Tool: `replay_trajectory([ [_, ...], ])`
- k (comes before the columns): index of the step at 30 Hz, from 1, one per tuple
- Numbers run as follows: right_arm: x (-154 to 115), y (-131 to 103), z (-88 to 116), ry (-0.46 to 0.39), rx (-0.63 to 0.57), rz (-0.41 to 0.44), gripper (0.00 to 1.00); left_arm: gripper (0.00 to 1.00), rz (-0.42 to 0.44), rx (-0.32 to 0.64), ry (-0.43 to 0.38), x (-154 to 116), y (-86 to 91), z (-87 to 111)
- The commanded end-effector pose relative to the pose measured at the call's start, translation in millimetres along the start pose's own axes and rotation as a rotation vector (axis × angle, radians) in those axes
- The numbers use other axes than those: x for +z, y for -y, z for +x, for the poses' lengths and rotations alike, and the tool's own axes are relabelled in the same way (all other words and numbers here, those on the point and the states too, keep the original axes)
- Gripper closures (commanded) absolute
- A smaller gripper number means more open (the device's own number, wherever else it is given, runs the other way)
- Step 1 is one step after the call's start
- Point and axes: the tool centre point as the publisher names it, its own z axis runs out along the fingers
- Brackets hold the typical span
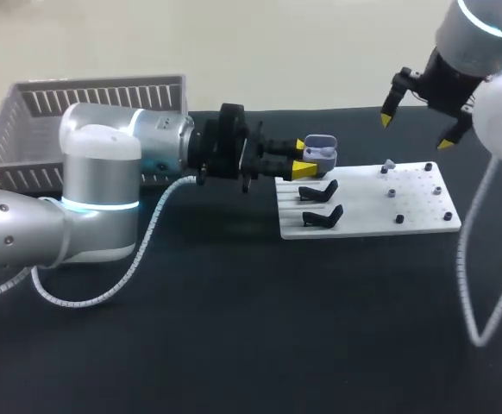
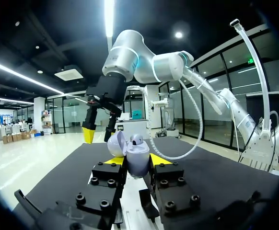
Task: Pick up each earbud case from the left stands, insert the matching earbuds, close the lid, and place the case in the box.
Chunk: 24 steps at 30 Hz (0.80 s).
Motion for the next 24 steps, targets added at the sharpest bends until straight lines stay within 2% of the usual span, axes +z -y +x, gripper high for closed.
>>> replay_trajectory([
  [1, 0.6, 3.7, 3.5, 0.001, -0.276, -0.113, 0.00, 1.00, -0.005, 0.003, 0.002, 0.1, 1.3, 0.7],
  [4, 4.3, 1.3, 3.2, -0.038, -0.381, -0.109, 0.00, 1.00, -0.005, 0.003, 0.002, 0.1, 1.3, 0.7],
  [7, 7.0, 1.6, 1.8, -0.068, -0.434, -0.092, 0.00, 1.00, -0.005, 0.003, 0.002, 0.1, 1.3, 0.7],
  [8, 7.7, 2.2, 0.1, -0.061, -0.414, -0.067, 0.00, 1.00, -0.005, 0.003, 0.002, 0.1, 1.3, 0.7],
  [24, 7.7, 2.2, 0.1, -0.061, -0.414, -0.067, 0.00, 1.00, -0.005, 0.003, 0.002, 0.1, 1.3, 0.7],
])
